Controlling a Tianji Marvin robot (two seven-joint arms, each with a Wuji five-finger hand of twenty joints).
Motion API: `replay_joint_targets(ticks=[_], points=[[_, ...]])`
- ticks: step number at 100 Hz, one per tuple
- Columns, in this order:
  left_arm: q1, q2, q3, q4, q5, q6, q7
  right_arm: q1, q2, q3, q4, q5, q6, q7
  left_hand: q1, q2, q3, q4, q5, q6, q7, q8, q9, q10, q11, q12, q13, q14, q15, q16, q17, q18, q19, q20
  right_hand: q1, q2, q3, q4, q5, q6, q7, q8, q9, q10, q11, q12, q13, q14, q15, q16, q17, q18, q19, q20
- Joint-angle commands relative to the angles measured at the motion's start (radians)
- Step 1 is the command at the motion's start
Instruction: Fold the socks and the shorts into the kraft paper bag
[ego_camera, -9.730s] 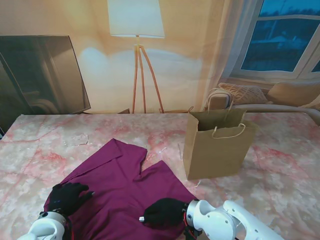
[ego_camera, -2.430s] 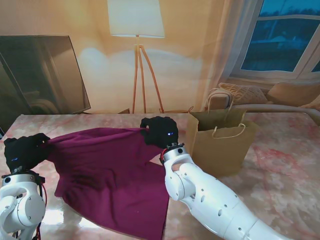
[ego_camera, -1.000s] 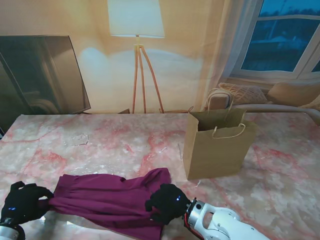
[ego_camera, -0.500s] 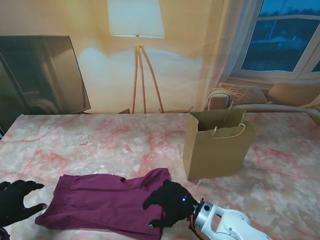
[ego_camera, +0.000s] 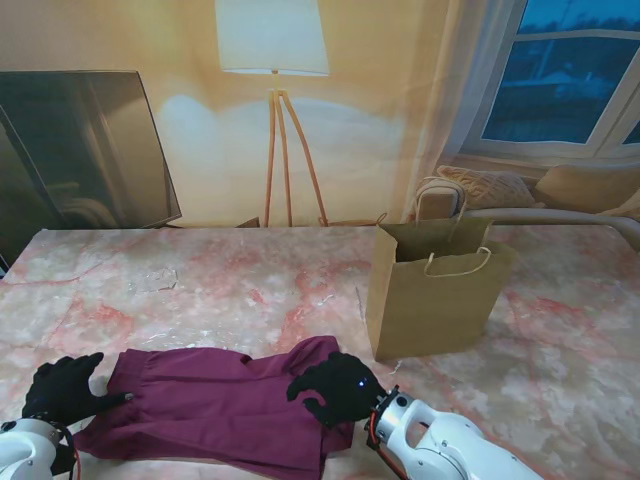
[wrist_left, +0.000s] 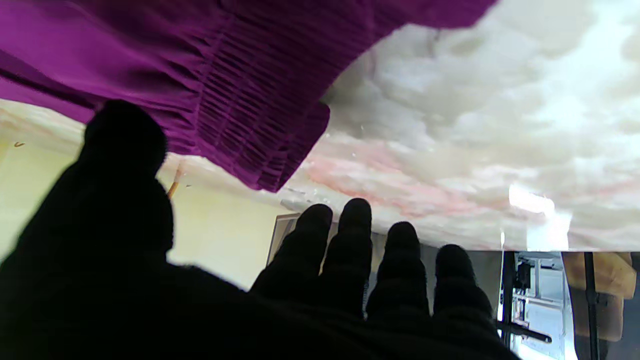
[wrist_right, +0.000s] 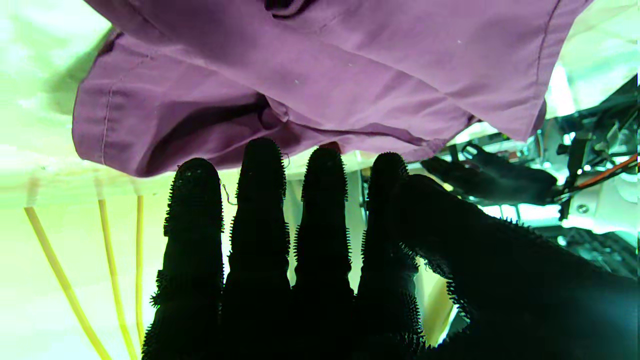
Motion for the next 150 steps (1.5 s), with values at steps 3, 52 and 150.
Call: replay_joint_targets(ticks=[3, 52, 150], points=[[-0.032, 0.004, 0.029, 0.035, 0.007, 0.018, -0.001, 0.013, -0.008, -0.020, 0.021, -0.004, 0.009, 0.007, 0.017, 0.002, -0.039, 0.071, 0.029, -0.025, 0.037, 0.037, -0.055, 0.004, -0.026, 0.017, -0.043, 0.012, -0.021, 0.015, -0.008, -0.002, -0.035, 0.047, -0.027, 0.023, 0.010, -0.022, -0.023, -0.018, 0.019, -0.010, -0.013, -0.006, -0.012, -0.013, -0.010, -0.022, -0.017, -0.021, -0.022, -0.014, 0.003, -0.024], [-0.104, -0.015, 0.115, 0.133, -0.044, 0.008, 0.146, 0.092, -0.017, -0.100, 0.096, 0.058, 0.027, 0.046, 0.249, -0.120, 0.332, 0.025, 0.286, -0.561, 0.983, 0.845, 0.373, -0.116, 0.064, -0.020, 0.358, -0.064, 0.132, 0.036, 0.051, -0.045, 0.416, 0.080, -0.011, 0.021, -0.010, -0.039, -0.018, -0.027, 0.035, -0.011, -0.018, -0.009, -0.023, -0.018, -0.029, -0.040, -0.038, -0.034, -0.053, -0.027, -0.019, -0.020], [0.026, -0.061, -0.058, -0.228, -0.198, 0.083, 0.166, 0.369, -0.110, -0.415, 0.249, 0.316, 0.153, 0.156, 0.167, -0.190, 0.662, 0.100, 0.312, -0.487, 1.098, 1.061, 0.884, -0.157, 0.526, 0.502, 1.016, 0.007, 0.861, 0.313, 0.749, 0.128, 1.366, 0.056, -0.008, 0.098, -0.080, -0.060, -0.029, -0.006, 0.052, -0.047, -0.042, -0.012, -0.086, -0.043, -0.107, -0.071, -0.089, -0.112, -0.141, -0.100, -0.132, -0.092]])
